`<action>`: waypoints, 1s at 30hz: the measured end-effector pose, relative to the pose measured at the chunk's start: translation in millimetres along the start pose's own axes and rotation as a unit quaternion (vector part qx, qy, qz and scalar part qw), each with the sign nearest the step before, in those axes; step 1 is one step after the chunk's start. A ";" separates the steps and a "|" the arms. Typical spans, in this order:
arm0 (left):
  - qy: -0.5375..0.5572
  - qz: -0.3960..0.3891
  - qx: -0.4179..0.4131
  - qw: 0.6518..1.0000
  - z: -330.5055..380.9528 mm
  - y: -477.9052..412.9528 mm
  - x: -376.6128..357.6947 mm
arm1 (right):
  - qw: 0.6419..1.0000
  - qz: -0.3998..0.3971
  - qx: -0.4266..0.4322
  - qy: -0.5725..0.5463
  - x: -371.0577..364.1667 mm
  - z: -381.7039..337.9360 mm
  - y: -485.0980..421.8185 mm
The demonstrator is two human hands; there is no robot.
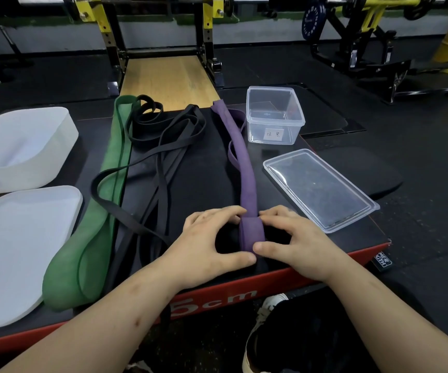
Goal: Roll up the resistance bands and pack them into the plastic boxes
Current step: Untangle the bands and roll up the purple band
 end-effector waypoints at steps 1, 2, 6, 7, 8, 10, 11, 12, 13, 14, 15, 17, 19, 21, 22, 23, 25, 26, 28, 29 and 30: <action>-0.005 -0.003 -0.006 1.000 0.1 0.3 -0.2 | 1.000 -0.003 -0.003 -0.006 -0.6 0.1 0.1; -0.011 -0.005 -0.016 1.000 0.5 0.1 -0.5 | 1.000 -0.006 -0.005 -0.011 -1.3 0.3 0.2; -0.013 0.008 -0.036 0.999 -2.6 -2.9 -0.8 | 1.000 -0.001 -0.005 -0.009 -2.2 -1.0 -0.2; -0.010 0.009 -0.035 0.999 -3.3 -3.2 -1.0 | 1.000 0.002 -0.003 -0.005 -2.2 -1.5 -0.4; -0.007 0.011 -0.032 0.999 -3.3 -3.2 -0.9 | 1.000 0.002 -0.001 0.000 -2.2 -1.9 -0.3; -0.002 0.018 -0.026 0.999 -3.9 -3.0 -0.7 | 1.000 0.002 0.004 0.008 -2.4 -3.0 0.1; -0.001 0.021 -0.022 1.000 -4.5 -3.0 -0.7 | 1.000 0.003 0.008 0.011 -2.5 -3.1 0.7; 0.000 0.021 -0.017 1.000 -4.7 -2.9 -0.8 | 1.000 0.007 0.012 0.011 -2.4 -2.6 1.5; -0.002 0.019 -0.013 1.000 -5.3 -3.4 -1.2 | 1.000 0.013 0.014 0.004 -1.5 -2.0 2.6; -0.008 0.016 -0.010 1.000 -5.7 -3.8 -1.8 | 1.000 0.020 0.012 -0.009 -0.1 -0.8 3.5; -0.016 0.015 -0.009 1.000 -5.7 -4.4 -2.3 | 0.999 0.025 0.012 -0.019 1.3 0.2 4.5; -0.034 0.012 -0.009 0.999 -4.3 -5.4 -2.8 | 0.999 0.021 0.022 -0.015 2.1 0.5 5.1; -0.047 0.007 -0.008 0.999 -3.5 -6.8 -3.9 | 1.000 0.013 0.025 0.008 0.4 0.4 4.5; -0.053 0.006 -0.006 0.999 -4.8 -8.1 -5.1 | 0.999 0.011 0.017 0.028 -1.5 1.4 3.3; -0.057 0.003 -0.005 0.998 -4.6 -8.4 -5.3 | 0.999 0.010 0.010 0.031 -2.1 2.5 2.7; -0.059 0.002 -0.005 0.998 -4.4 -8.3 -5.3 | 0.999 0.009 0.003 0.032 -2.1 2.9 2.4; -0.052 0.001 -0.005 0.999 -1.5 -6.6 -3.4 | 0.999 0.010 -0.006 0.033 -1.9 3.5 1.2; -0.036 0.002 0.002 0.999 -0.5 -4.8 -2.3 | 0.999 0.011 -0.008 0.032 -2.0 3.8 0.6; -0.007 0.006 0.011 1.000 -0.3 -2.1 -0.2 | 0.999 0.015 -0.010 0.031 -3.4 4.7 -0.2; -0.007 0.008 0.012 1.000 -1.3 -1.6 0.3 | 0.999 0.016 -0.012 0.028 -4.0 4.8 -0.3; -0.012 0.009 0.012 1.000 -1.6 -1.5 0.8 | 0.999 0.016 -0.015 0.026 -4.3 4.6 -0.2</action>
Point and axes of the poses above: each hand's wrist, its own y-axis away from the middle knuckle, its own x-axis out of the back of the hand, z = x × y, the point moved 4 cm from there along -y, towards the middle knuckle, and after that the axes turned 10 degrees about y, right-handed, at the moved point
